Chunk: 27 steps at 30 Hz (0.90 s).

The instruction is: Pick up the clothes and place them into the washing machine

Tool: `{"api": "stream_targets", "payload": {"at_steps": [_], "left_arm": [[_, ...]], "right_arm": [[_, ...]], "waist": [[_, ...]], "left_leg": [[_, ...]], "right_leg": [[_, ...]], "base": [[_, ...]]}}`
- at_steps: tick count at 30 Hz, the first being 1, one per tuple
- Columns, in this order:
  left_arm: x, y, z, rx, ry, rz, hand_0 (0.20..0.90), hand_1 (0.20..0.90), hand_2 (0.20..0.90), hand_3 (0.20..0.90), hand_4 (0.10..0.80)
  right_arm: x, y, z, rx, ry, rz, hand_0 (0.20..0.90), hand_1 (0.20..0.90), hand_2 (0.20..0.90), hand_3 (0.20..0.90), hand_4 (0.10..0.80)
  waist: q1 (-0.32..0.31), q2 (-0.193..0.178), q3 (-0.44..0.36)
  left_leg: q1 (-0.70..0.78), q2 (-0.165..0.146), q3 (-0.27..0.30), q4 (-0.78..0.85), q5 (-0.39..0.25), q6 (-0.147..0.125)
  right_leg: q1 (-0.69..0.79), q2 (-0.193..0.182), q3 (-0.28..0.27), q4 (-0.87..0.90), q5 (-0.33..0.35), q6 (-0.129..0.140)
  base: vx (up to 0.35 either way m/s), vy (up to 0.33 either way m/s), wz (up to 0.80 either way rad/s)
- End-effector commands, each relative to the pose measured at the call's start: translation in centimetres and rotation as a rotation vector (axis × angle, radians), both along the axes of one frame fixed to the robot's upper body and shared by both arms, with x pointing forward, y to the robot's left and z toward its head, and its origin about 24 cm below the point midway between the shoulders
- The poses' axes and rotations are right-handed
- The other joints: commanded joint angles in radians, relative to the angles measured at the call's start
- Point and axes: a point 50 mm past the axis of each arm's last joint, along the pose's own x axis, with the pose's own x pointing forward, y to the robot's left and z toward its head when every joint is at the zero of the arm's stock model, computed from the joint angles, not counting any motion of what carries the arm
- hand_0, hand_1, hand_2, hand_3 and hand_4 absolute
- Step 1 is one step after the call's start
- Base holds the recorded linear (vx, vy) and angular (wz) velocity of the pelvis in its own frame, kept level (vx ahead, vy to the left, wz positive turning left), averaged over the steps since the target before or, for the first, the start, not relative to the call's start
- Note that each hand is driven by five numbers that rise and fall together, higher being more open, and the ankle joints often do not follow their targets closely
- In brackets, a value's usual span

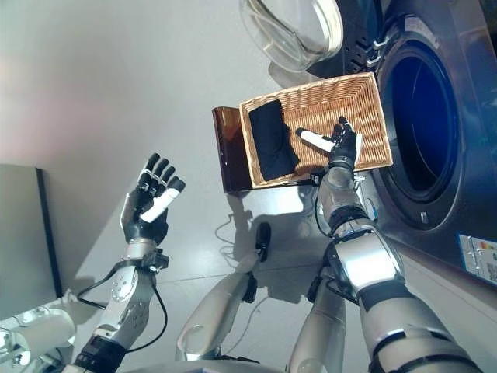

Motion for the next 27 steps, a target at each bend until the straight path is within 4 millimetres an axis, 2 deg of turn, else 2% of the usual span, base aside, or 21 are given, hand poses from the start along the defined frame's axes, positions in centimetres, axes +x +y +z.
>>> {"api": "stream_targets", "payload": {"at_steps": [1,2,3,5,6,12,20,21,22,27], "left_arm": [[0.9,2.7,5.7,0.03,-0.29,0.13,0.9,0.9,0.9,0.9,0.8],[1.0,2.8,5.8,0.03,-0.294,0.143,0.9,0.9,0.9,0.9,0.8],[1.1,3.0,5.8,0.03,-0.293,0.154,0.9,0.9,0.9,0.9,0.8],[1.1,3.0,5.8,0.031,-0.295,0.153,0.9,0.9,0.9,0.9,0.8],[1.2,3.2,5.8,0.032,-0.295,0.167,0.9,0.9,0.9,0.9,0.8],[1.5,3.8,6.8,0.043,-0.33,0.193,0.9,0.9,0.9,0.9,0.8],[1.5,4.0,7.4,0.054,-0.35,0.195,0.9,0.9,0.9,0.9,0.8],[1.5,4.0,7.5,0.057,-0.352,0.194,0.9,0.9,0.9,0.9,0.8],[1.4,4.0,7.6,0.058,-0.357,0.195,0.9,0.9,0.9,0.9,0.8],[1.6,3.9,7.8,0.06,-0.366,0.191,0.9,0.9,0.9,0.9,0.8]], "right_arm": [[1.6,2.7,4.1,0.006,-0.142,0.08,0.9,0.9,0.9,0.9,0.8],[1.6,2.9,4.1,0.007,-0.142,0.086,0.9,0.9,0.9,0.9,0.8],[1.6,3.1,3.9,0.015,-0.139,0.093,0.9,0.9,0.9,0.9,0.8],[1.6,3.1,3.9,0.016,-0.141,0.093,0.9,0.9,0.9,0.9,0.8],[1.5,3.5,3.6,0.028,-0.134,0.102,0.9,0.9,0.9,0.9,0.8],[1.6,5.3,3.4,0.048,-0.135,0.153,0.9,0.9,0.9,0.9,0.8],[1.9,5.9,4.2,0.03,-0.136,0.161,0.9,0.9,0.9,0.9,0.8],[2.0,5.8,4.4,0.026,-0.134,0.159,0.584,0.584,0.584,0.584,0.575],[2.1,4.8,4.9,0.015,-0.13,0.124,0.2,0.2,0.2,0.2,0.3],[2.2,4.0,5.7,-0.017,-0.125,0.096,0.2,0.2,0.2,0.2,0.3]], "waist": [[0.06,-0.054,0.043],[0.065,-0.058,0.045],[0.071,-0.068,0.042],[0.072,-0.065,0.047],[0.083,-0.079,0.048],[0.127,-0.105,0.067],[0.165,-0.107,0.079],[0.171,-0.105,0.081],[0.182,-0.102,0.082],[0.192,-0.097,0.085]], "left_leg": [[-0.049,0.0,0.023,0.097,-0.103,-0.099],[-0.055,0.0,0.019,0.1,-0.103,-0.099],[-0.048,-0.002,0.008,0.099,-0.13,-0.105],[-0.062,-0.001,0.013,0.103,-0.104,-0.099],[-0.057,-0.004,0.001,0.106,-0.136,-0.104],[-0.097,-0.009,-0.026,0.122,-0.136,-0.105],[-0.137,-0.017,-0.057,0.128,-0.132,-0.106],[-0.143,-0.018,-0.059,0.126,-0.131,-0.106],[-0.155,-0.023,-0.066,0.126,-0.13,-0.106],[-0.166,-0.024,-0.071,0.129,-0.13,-0.102]], "right_leg": [[0.115,0.017,-0.068,-0.136,0.012,-0.006],[0.112,0.016,-0.072,-0.133,0.01,-0.006],[0.119,0.016,-0.068,-0.127,-0.02,0.0],[0.109,0.015,-0.077,-0.13,0.007,-0.007],[0.117,0.011,-0.077,-0.121,-0.027,0.0],[0.107,0.008,-0.115,-0.104,-0.047,-0.003],[0.087,0.0,-0.153,-0.086,-0.063,-0.003],[0.079,0.0,-0.157,-0.083,-0.065,-0.004],[0.068,-0.002,-0.168,-0.08,-0.068,-0.002],[0.052,-0.005,-0.167,-0.062,-0.078,-0.004]], "base": [[0.031,0.003,0.14],[0.14,-0.027,0.07],[0.0,0.0,0.0],[0.024,-0.008,0.11],[0.154,-0.032,0.19],[0.069,-0.032,0.2],[0.033,-0.025,0.16],[0.017,-0.02,0.19],[0.018,-0.009,0.12],[0.005,0.003,0.03]]}}
